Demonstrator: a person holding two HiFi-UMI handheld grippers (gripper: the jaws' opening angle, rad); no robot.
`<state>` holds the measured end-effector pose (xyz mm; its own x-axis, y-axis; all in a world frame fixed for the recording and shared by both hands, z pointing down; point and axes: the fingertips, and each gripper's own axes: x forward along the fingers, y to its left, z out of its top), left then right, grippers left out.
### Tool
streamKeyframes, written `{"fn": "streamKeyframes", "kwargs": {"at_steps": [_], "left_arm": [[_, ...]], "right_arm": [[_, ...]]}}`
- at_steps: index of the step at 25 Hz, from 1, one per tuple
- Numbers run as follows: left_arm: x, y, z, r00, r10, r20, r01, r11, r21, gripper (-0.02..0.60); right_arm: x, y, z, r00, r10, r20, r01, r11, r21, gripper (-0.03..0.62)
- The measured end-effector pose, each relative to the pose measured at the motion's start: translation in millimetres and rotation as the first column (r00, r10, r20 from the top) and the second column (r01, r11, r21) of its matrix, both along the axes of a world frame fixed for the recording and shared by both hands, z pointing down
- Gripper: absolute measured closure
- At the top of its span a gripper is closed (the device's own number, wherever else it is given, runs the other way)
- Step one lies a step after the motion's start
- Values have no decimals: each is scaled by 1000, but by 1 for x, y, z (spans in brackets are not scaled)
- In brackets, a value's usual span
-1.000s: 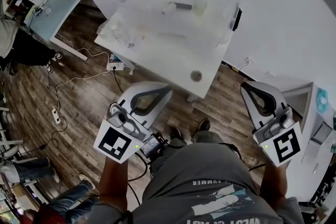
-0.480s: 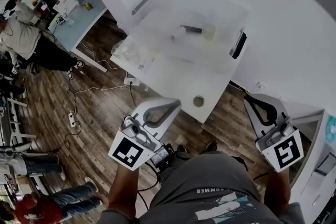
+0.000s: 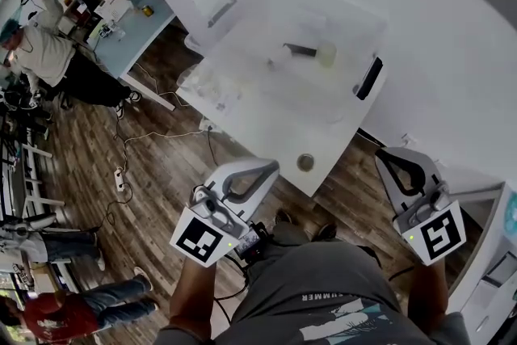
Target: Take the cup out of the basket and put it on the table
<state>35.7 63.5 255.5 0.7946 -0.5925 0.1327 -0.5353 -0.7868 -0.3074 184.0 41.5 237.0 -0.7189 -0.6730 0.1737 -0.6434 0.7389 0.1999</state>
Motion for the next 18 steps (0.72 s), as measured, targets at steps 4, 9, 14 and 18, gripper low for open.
{"fn": "streamKeyframes", "kwargs": {"at_steps": [4, 9, 14, 18], "left_arm": [[-3, -13, 7, 1000, 15, 1, -15, 1000, 7, 572], [-13, -30, 6, 998, 55, -16, -54, 998, 20, 572], [-39, -68, -1, 995, 94, -39, -92, 995, 47, 572], [-58, -94, 3, 990, 118, -75, -114, 992, 52, 572]], "right_arm": [[0, -11, 11, 1000, 18, -7, -18, 1000, -10, 582], [-10, -18, 10, 998, 60, -24, -60, 998, -1, 583], [-32, -50, 5, 993, 101, -63, -100, 995, 16, 583], [-54, -68, 8, 988, 121, -99, -120, 993, 12, 582]]}}
